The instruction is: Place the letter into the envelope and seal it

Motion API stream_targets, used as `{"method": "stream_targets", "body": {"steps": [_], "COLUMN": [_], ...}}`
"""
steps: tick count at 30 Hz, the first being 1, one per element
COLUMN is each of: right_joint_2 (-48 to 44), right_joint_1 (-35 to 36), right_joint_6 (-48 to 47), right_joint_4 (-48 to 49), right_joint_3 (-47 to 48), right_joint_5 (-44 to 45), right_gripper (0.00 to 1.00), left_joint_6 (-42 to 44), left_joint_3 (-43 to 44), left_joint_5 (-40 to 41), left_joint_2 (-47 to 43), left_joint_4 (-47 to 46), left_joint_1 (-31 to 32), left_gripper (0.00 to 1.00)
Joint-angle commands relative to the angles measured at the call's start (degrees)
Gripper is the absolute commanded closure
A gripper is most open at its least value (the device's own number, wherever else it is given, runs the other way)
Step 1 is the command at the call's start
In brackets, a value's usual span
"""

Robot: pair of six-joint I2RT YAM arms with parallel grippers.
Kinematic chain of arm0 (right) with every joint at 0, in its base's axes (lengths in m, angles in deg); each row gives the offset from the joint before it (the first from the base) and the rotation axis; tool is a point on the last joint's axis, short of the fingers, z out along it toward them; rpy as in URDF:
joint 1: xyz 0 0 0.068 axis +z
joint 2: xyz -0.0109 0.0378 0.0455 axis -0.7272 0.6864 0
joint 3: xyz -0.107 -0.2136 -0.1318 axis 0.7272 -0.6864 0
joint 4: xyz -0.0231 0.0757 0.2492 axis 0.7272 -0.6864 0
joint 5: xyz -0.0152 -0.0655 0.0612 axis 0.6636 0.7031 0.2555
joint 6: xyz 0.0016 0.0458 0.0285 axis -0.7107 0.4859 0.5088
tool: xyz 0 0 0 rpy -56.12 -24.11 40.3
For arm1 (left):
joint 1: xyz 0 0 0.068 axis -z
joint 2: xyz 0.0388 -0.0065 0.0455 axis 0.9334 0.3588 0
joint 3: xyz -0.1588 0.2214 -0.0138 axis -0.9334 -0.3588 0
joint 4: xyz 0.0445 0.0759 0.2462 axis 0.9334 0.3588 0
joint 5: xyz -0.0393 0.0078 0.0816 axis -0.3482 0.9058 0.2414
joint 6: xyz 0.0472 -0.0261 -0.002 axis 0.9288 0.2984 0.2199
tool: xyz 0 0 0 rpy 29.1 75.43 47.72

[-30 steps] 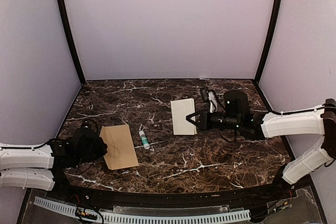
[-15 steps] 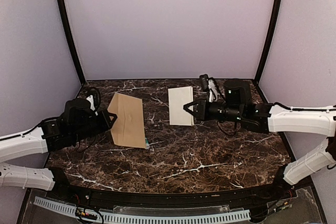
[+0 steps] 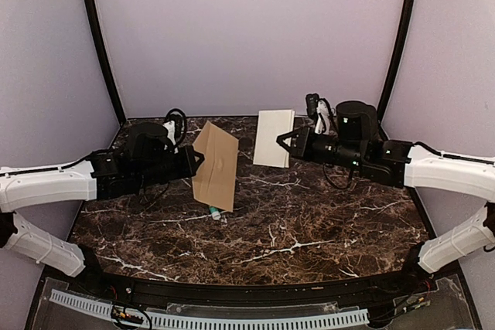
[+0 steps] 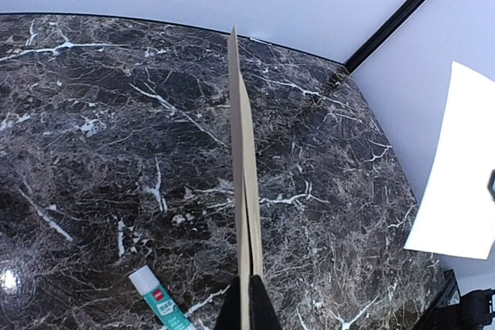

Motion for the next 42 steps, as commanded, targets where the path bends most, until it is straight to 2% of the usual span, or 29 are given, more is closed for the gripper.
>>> {"method": "stream_targets", "body": {"steps": [1,12,21,42], "right_joint_2": [0.96,7.07,9.39,12.25], "right_joint_1": [0.99,1.88,1.75,1.79], "right_joint_6": [3.76,6.82,6.67,8.51], "right_joint_4": [-3.28,-10.22,-11.54,-13.38], "right_joint_3": [4.15,11.06,11.78,11.11], "right_joint_5": [6.83,14.59,17.44,17.54], "right_gripper": [1.00,1.00,1.00,1.00], "left_joint_6": [3.46,6.70,7.79,9.59], "left_joint_3": [6.13,18.11,23.28,27.87], "left_joint_5": [-0.37,-3.56,-6.26,-5.12], "left_joint_2": [6.00,21.09,27.43,31.74], "left_joint_4": [-3.79,-7.15,-8.94,-8.20], "left_joint_1": [1.61,3.46,4.12,6.19], "left_gripper": [1.00,1.00,1.00,1.00]}}
